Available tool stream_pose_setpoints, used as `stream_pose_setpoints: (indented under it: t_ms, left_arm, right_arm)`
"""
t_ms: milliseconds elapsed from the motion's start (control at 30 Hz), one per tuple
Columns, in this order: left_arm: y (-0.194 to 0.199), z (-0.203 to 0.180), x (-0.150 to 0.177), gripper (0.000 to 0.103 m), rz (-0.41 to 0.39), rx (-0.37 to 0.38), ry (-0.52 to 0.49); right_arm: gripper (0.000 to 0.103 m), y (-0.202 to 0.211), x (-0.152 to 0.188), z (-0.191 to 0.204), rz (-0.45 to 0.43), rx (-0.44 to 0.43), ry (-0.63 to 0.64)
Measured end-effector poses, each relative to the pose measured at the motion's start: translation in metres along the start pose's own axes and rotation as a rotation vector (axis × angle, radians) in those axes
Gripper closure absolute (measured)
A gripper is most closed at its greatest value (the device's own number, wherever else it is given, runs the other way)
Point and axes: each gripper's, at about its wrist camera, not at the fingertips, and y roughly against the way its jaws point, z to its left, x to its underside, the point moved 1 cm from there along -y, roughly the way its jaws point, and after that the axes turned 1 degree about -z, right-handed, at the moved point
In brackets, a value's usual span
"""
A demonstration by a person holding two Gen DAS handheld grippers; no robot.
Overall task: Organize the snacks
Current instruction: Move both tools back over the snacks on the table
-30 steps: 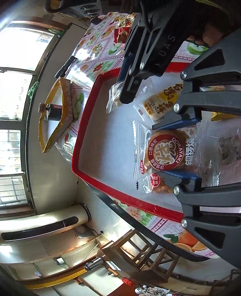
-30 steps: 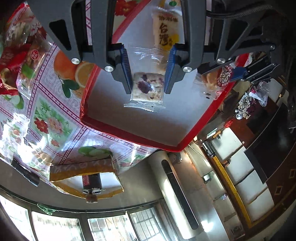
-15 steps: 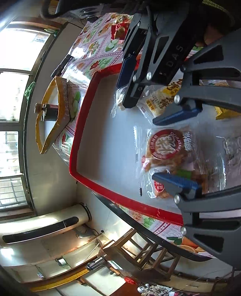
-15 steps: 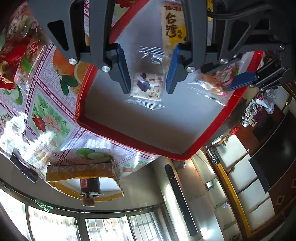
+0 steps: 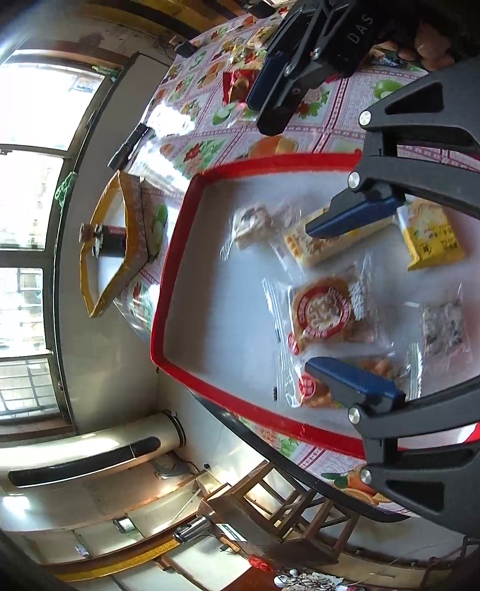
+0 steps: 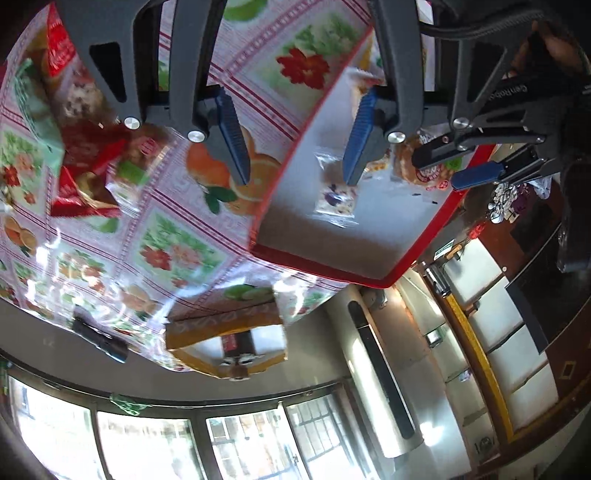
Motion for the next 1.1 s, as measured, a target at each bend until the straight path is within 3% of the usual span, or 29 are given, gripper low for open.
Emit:
stream_pose_setpoints:
  t_ms: [267,533,900,1100]
  left_arm:
    - [0.018,-0.034,0.011,0.036,-0.007,0.068,-0.028]
    - [0.028,-0.084,0.024,0.036,0.014,0.144,-0.11]
    - [0.025,-0.132,0.039,0.036,0.062,0.208,-0.183]
    - [0.021,-0.145,0.036,0.036,0.085,0.226,-0.189]
  right_arm:
    - [0.023,0.043,0.02,-0.034,-0.037,0.04,-0.124]
    - [0.019,0.096,0.047,-0.07,-0.081,0.12,-0.18]
    - [0.019,0.152,0.111,-0.137,-0.038,0.274,-0.279]
    - [0.019,0.161,0.13,-0.155,-0.034,0.281,-0.311]
